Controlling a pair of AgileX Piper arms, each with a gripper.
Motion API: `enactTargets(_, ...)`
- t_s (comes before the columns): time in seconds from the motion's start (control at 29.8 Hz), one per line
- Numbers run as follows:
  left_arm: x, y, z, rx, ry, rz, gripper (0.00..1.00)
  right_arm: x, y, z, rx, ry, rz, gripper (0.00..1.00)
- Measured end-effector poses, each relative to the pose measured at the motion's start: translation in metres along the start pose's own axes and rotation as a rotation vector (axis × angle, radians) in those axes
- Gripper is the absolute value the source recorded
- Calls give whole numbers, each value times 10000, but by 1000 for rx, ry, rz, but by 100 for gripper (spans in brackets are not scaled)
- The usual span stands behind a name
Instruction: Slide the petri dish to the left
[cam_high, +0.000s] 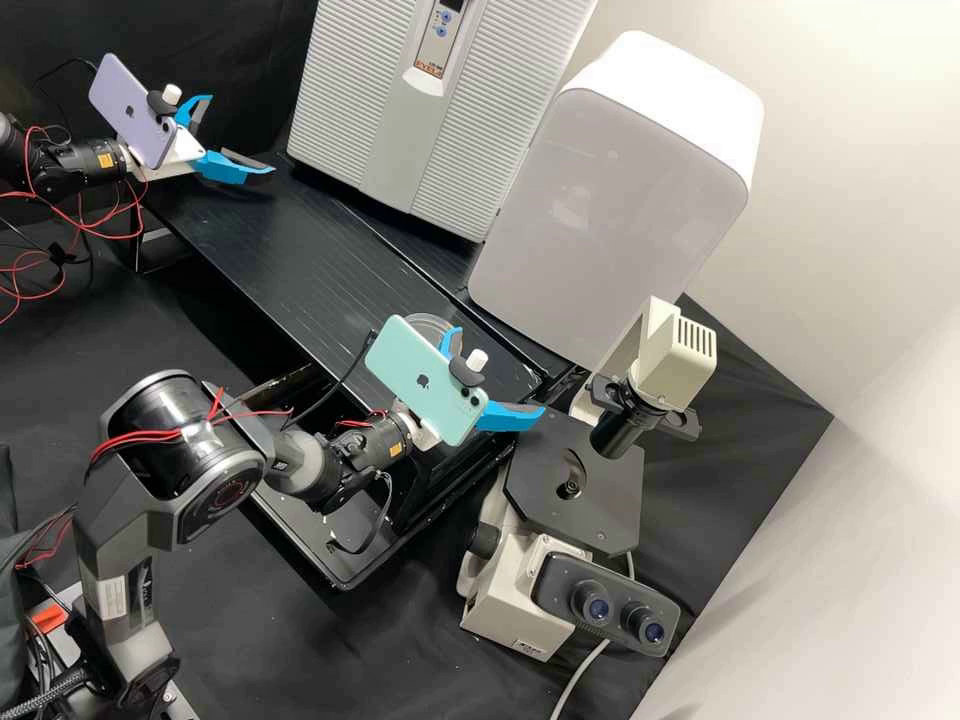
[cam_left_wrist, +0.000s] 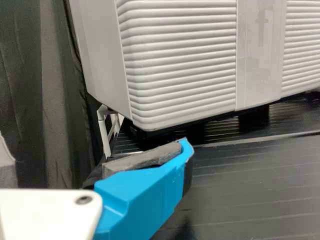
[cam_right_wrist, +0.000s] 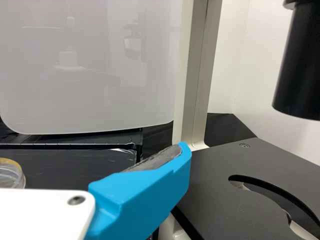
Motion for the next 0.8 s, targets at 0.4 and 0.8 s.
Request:
enactTargets(0.4, 0, 0, 0, 0, 0, 0, 100, -4, -2, 2, 0, 0, 0, 100)
enactTargets(0.8, 0, 0, 0, 0, 0, 0, 100, -322, -293, -305, 0, 153, -56, 100)
